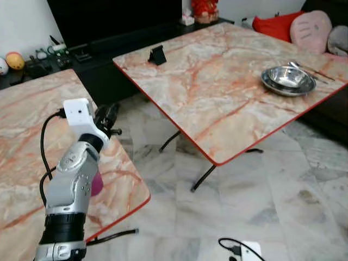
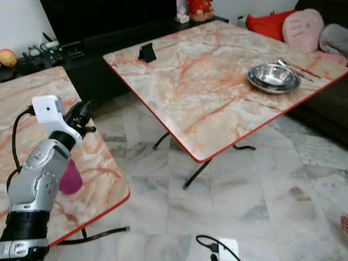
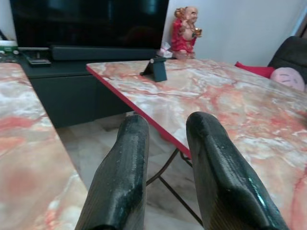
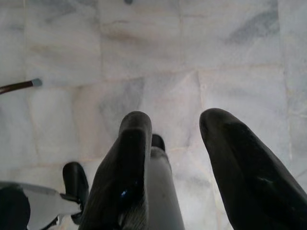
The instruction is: Setting the table
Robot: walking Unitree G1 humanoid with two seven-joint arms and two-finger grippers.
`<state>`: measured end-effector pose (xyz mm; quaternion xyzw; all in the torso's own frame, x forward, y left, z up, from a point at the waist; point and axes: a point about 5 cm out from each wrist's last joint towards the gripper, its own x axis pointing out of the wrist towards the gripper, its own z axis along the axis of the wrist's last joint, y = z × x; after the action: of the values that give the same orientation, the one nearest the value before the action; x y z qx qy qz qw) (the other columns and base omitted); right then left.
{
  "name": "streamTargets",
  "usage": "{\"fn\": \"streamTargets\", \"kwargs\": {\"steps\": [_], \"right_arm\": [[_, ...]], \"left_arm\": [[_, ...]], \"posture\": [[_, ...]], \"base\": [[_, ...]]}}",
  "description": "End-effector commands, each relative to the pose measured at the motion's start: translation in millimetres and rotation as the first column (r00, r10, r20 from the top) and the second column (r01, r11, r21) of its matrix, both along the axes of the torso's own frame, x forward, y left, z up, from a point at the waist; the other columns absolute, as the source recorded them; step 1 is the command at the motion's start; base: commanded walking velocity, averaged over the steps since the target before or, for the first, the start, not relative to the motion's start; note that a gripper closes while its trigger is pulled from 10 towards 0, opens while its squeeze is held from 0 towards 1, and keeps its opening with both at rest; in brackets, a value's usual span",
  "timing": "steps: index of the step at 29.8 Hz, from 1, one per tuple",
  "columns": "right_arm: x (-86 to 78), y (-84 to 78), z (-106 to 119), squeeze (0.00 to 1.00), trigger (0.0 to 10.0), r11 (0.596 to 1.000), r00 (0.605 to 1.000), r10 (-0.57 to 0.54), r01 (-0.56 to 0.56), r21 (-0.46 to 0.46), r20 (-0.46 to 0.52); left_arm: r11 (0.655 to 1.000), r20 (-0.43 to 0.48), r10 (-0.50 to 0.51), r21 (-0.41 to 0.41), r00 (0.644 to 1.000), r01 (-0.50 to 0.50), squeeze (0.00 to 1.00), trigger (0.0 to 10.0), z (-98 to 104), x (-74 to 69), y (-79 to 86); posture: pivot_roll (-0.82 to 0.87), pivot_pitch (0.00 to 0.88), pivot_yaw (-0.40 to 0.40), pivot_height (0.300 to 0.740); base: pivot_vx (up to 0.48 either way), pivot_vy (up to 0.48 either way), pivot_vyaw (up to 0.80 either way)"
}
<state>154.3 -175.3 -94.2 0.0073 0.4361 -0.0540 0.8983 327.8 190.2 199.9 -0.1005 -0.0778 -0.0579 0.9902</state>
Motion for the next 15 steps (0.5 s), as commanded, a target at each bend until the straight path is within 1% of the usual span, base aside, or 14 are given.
{"fn": "streamTargets", "kwargs": {"steps": [1,4,6,8,9,12,13,14,15], "right_arm": [[-2.7,0.1,-1.2,0.00,10.0,1.000,1.000,-0.006,0.006,0.006,-0.011],[-2.9,0.3,-1.3,0.00,10.0,1.000,1.000,0.004,-0.004,0.005,-0.012],[-3.0,0.3,-1.4,0.00,10.0,1.000,1.000,0.004,-0.004,0.005,-0.012],[-4.4,0.3,-1.8,0.00,10.0,1.000,1.000,0.012,-0.012,-0.001,-0.014],[-4.5,0.4,-1.8,0.00,10.0,1.000,1.000,0.013,-0.013,-0.001,-0.014],[-6.1,0.2,-2.3,0.00,10.0,1.000,1.000,0.009,-0.009,0.003,-0.015],[-6.4,0.0,-2.4,0.00,10.0,1.000,1.000,0.007,-0.007,0.004,-0.016],[-6.5,0.0,-2.4,0.00,10.0,1.000,1.000,0.007,-0.007,0.004,-0.016],[-6.6,-0.3,-2.5,0.00,10.0,1.000,1.000,0.007,-0.007,0.004,-0.016]], "left_arm": [[0.999,0.021,0.024,0.046,1.000,-0.025,0.00,10.0,6.4,-0.4,4.2],[0.994,-0.006,0.049,0.093,0.999,-0.048,0.00,10.0,4.6,-0.4,9.2],[0.994,-0.010,0.050,0.098,0.999,-0.049,0.00,10.0,4.3,-0.5,9.8],[0.986,-0.082,0.081,0.152,0.993,-0.067,0.00,10.0,-5.4,-2.5,17.9],[0.986,-0.089,0.080,0.153,0.993,-0.066,0.00,10.0,-6.6,-3.0,18.6],[0.983,-0.065,0.126,0.143,0.990,-0.116,0.00,10.0,-15.8,-14.4,32.6],[0.977,-0.045,0.174,0.136,0.984,-0.166,0.00,10.0,-18.9,-19.1,42.2],[0.975,-0.040,0.185,0.135,0.982,-0.178,0.00,10.0,-19.4,-20.0,44.2],[0.967,-0.029,0.221,0.134,0.975,-0.216,0.00,10.0,-21.0,-23.2,52.1]], "posture": [[-0.01,0.000,0.064,0.740],[-0.01,0.000,0.065,0.740],[-0.01,0.000,0.065,0.740],[-0.01,0.000,0.067,0.740],[-0.01,0.000,0.067,0.740],[-0.01,0.000,0.069,0.740],[-0.01,0.000,0.069,0.740],[-0.01,0.000,0.069,0.740],[0.00,0.000,0.069,0.740]], "base": [[0.000,0.000,0.00],[0.000,0.000,0.00],[0.000,0.000,0.00],[0.000,0.000,0.00],[0.000,0.000,0.00],[0.000,0.000,0.00],[0.000,0.000,0.00],[0.000,0.000,0.00],[0.000,0.000,0.00]]}}
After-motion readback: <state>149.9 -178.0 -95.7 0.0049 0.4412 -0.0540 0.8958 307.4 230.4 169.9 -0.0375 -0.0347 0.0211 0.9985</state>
